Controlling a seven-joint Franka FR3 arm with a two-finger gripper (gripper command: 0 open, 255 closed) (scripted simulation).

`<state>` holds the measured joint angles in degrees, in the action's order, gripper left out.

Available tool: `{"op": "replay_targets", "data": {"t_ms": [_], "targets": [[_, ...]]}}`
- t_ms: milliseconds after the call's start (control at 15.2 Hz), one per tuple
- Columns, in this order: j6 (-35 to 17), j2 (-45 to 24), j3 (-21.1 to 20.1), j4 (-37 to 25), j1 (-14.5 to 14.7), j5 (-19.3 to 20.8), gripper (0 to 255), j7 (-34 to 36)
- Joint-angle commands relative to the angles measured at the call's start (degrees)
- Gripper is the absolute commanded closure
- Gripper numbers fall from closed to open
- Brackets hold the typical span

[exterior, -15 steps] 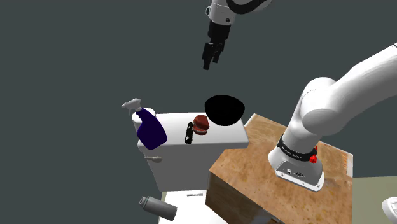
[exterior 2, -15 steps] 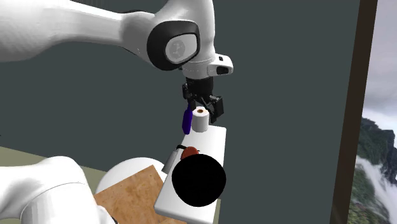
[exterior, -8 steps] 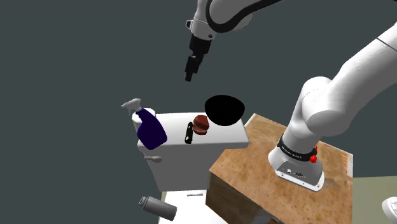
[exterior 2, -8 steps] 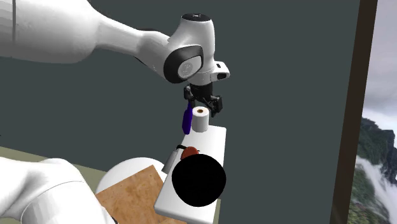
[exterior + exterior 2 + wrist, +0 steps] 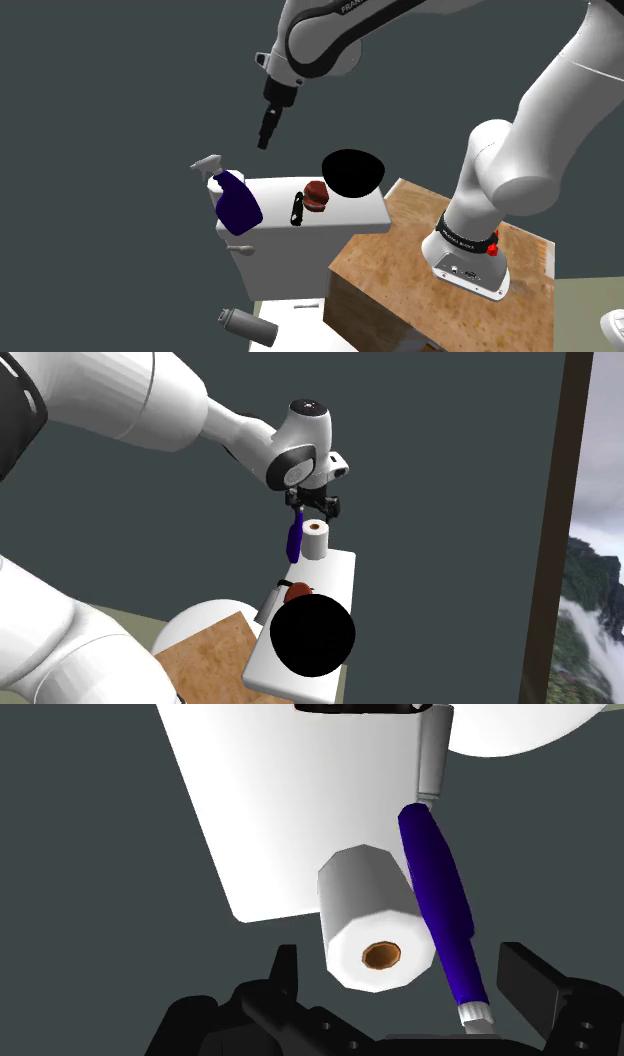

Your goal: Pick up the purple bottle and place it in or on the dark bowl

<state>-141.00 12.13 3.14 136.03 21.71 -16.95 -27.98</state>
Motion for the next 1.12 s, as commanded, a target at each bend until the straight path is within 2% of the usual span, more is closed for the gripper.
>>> {"op": "replay_targets", "data": {"t_ms": [0, 462, 1056], "targets": [[-2.38, -2.67, -0.11, -1.22, 1.88, -2.94, 0, -4.05], [-7.92, -11.94, -1.91, -7.23, 6.86, -13.59, 0, -18.17], [-12.06, -17.51, -2.97, -8.73, 7.50, -16.65, 0, -20.39]]}}
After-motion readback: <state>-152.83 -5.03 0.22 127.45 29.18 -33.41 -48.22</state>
